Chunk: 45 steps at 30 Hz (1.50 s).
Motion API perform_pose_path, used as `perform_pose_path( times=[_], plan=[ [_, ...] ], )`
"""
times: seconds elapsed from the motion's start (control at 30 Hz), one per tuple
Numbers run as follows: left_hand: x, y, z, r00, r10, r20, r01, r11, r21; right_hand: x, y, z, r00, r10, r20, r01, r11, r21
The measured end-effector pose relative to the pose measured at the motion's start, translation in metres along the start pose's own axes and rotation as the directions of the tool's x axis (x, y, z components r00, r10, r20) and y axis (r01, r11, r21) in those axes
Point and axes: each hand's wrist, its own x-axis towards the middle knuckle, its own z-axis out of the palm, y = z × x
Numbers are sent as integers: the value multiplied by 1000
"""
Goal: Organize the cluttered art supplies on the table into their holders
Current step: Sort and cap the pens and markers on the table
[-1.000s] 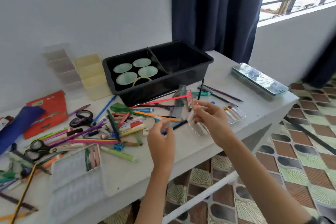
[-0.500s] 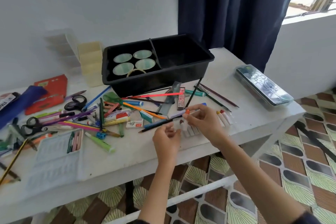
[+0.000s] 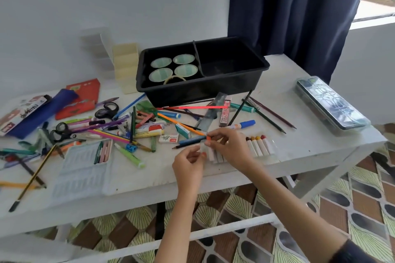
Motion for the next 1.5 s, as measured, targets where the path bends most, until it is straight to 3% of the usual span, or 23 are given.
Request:
perform_pose_path(
  times=[0.33,0.5,0.6,0.87,0.97,1.13,1.33,1.5],
  plan=[
    [1,-4,-7,995,-48,92,51,998,-33,3,1,10,999,-24,-46,24,1000,-10],
    [1,-6,-6,991,-100,88,106,992,-64,0,8,15,976,-208,-59,173,916,-363],
    [1,-7,-5,991,-110,80,115,991,-65,-5,15,20,932,-351,-89,271,839,-471],
    [-2,-4,-5,993,-98,71,103,992,-70,-11,13,24,921,-383,-68,253,723,-643],
    [-4,-1,-7,991,-115,63,123,982,-146,-9,9,23,942,-329,-69,238,798,-554],
    [-7,10,-32,993,-97,-63,77,961,-266,-10,-20,41,921,-366,-133,314,900,-304],
    [0,15,-100,964,-83,-254,2,952,-306,-13,-71,90,926,-358,124,372,920,-125],
    [1,2,-182,880,-103,-464,-63,943,-328,-22,-119,159,887,-361,287,363,930,48]
  ],
)
